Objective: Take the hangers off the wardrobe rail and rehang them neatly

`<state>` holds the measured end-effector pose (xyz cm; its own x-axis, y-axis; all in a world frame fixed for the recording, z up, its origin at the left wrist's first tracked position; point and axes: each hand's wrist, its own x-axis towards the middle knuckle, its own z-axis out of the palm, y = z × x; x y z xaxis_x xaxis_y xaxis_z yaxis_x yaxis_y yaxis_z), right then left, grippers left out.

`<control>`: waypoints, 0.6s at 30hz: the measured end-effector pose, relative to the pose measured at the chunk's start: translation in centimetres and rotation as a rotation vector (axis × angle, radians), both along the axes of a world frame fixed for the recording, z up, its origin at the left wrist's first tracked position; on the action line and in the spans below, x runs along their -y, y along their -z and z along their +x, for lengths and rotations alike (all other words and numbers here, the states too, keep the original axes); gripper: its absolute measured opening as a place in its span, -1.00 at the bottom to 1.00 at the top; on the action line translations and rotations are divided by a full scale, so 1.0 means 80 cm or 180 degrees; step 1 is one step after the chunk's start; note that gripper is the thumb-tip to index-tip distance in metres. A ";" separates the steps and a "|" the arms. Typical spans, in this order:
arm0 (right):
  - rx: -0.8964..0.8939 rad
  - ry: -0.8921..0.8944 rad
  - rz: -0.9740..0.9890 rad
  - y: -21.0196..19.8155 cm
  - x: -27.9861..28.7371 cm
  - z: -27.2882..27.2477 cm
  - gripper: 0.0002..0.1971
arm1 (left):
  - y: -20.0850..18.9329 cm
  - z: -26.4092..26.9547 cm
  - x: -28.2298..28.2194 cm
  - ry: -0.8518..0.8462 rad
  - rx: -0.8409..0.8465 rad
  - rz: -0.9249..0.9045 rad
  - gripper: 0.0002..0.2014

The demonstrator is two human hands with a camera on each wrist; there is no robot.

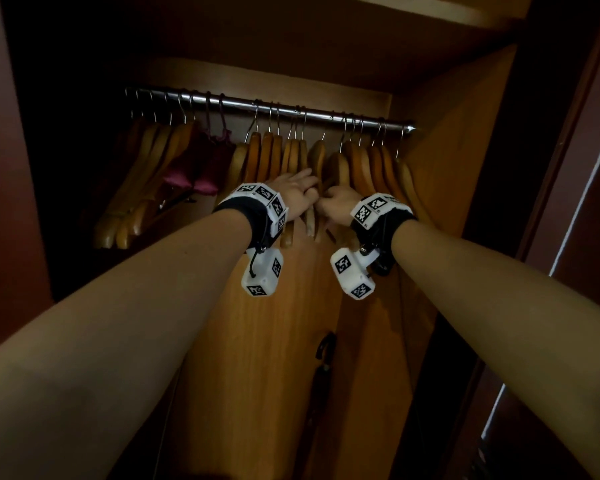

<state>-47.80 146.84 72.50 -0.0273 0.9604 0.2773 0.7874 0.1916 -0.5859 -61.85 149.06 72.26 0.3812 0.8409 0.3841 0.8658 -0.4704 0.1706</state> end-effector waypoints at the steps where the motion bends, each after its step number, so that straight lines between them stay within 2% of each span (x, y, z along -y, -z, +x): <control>1: 0.0049 0.0040 -0.0004 -0.001 0.000 0.001 -0.77 | 0.000 0.000 0.000 0.0005 0.0001 -0.0016 -0.50; 5: 0.0002 0.0190 0.0099 0.009 -0.002 -0.001 -0.64 | 0.000 0.002 0.002 0.0019 0.0048 -0.0055 -0.50; 8: 0.0039 0.0294 0.0084 0.018 -0.001 -0.007 -0.65 | 0.002 0.002 0.003 0.0081 0.0223 -0.0086 -0.50; 12: 0.0212 0.0516 0.0061 0.024 -0.009 -0.001 -0.44 | 0.005 0.006 0.006 0.0046 0.0584 -0.0237 -0.42; 15: 0.0659 0.0670 0.0120 0.020 0.004 -0.004 -0.61 | 0.005 0.013 0.015 0.0060 0.1029 -0.0575 -0.35; 18: 0.0877 0.0759 0.0117 0.016 0.009 0.002 -0.65 | -0.004 0.024 0.028 0.0271 0.1577 -0.0813 -0.38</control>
